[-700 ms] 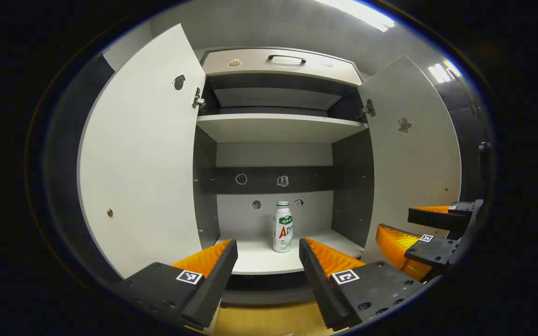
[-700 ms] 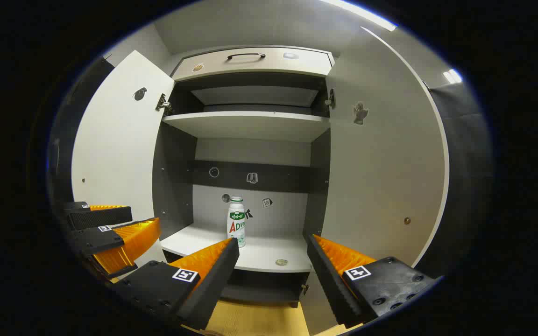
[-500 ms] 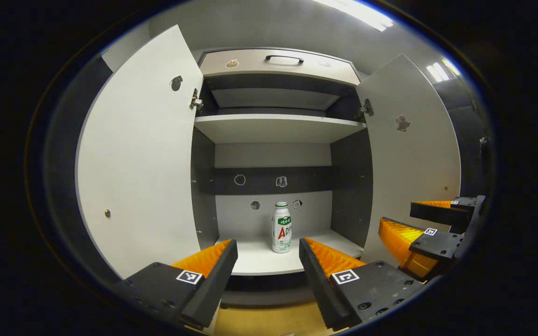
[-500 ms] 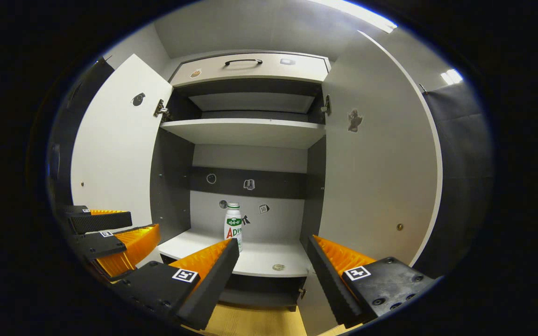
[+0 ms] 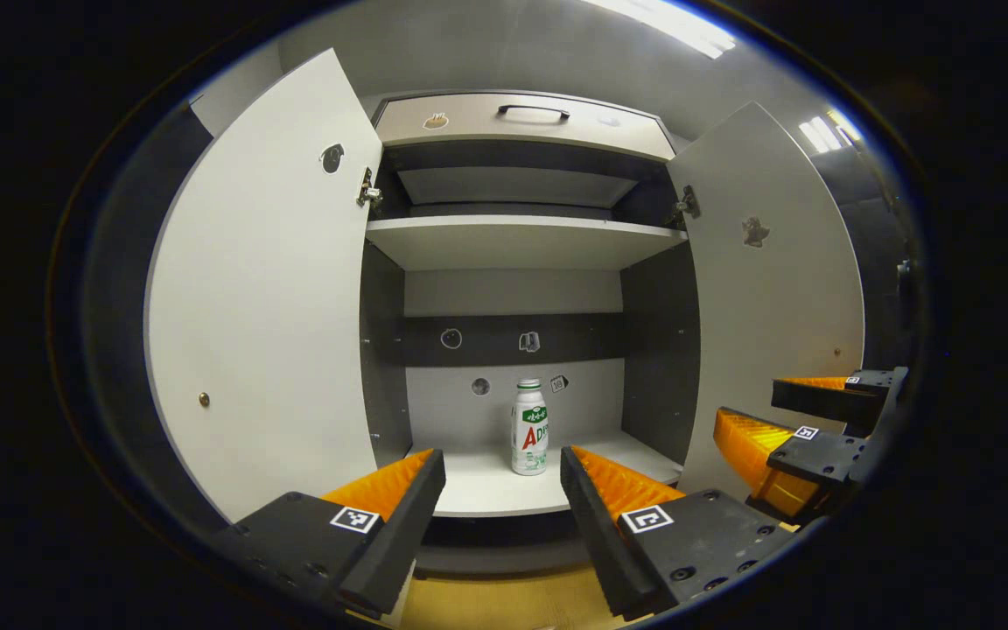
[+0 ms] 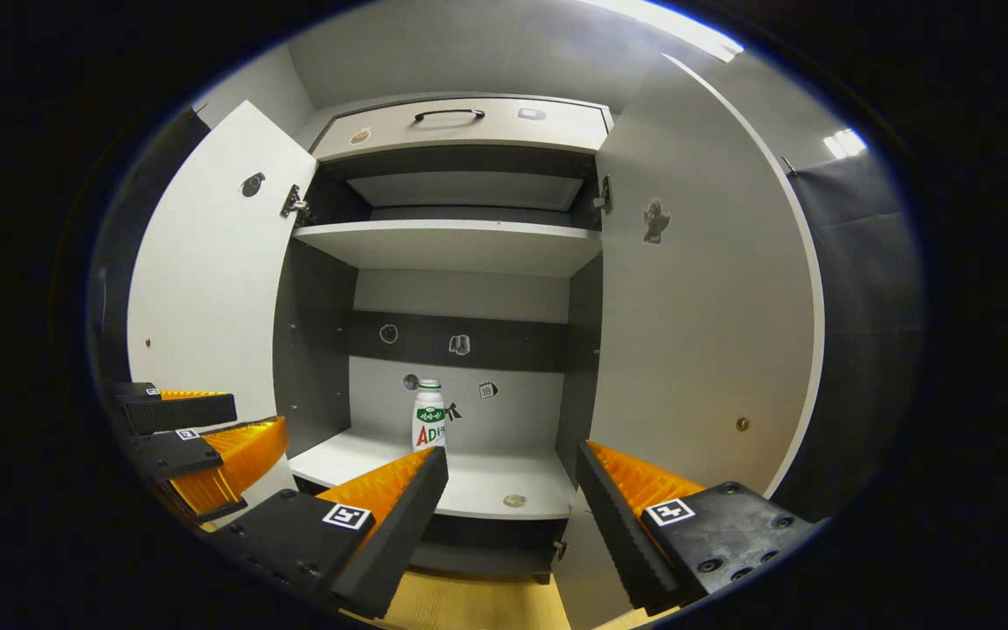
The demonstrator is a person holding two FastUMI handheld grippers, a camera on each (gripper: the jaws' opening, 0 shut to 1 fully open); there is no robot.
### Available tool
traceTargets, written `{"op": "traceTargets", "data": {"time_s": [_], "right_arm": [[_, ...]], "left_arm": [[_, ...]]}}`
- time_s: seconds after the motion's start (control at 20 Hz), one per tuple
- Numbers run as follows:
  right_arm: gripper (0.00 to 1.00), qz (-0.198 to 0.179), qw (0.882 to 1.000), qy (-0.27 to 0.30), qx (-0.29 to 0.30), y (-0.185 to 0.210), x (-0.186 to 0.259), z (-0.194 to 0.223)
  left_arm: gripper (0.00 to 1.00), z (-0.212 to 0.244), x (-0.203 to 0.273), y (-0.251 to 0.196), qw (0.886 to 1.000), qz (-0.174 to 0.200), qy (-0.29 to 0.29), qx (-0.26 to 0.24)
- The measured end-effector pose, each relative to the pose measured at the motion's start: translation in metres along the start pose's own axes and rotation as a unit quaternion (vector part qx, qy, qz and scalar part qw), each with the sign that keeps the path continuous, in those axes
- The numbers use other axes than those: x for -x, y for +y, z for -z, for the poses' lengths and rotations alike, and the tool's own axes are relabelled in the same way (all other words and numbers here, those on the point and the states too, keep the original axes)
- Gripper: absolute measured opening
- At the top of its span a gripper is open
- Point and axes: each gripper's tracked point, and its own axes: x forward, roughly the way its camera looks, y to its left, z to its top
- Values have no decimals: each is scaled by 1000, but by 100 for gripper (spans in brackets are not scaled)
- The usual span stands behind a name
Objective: Grasp the bottle in the cabinet with the left hand and place it on the coaster, then close the right door with the right hand and the left door with the left hand.
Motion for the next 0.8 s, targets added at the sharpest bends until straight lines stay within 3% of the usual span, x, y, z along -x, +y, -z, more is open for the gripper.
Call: {"op": "traceTargets", "data": {"time_s": [0.4, 0.55, 0.8], "right_arm": [[94, 7, 1000, 4, 1, 5, 7, 0], [98, 14, 1000, 3, 1, 8, 14, -2], [98, 32, 999, 1, 11, 13, 33, -5]], "left_arm": [[85, 0, 6, 7, 1000, 4, -1, 0], [85, -1, 10, 11, 1000, 10, -3, -1], [85, -1, 14, 14, 999, 32, -3, 0]]}}
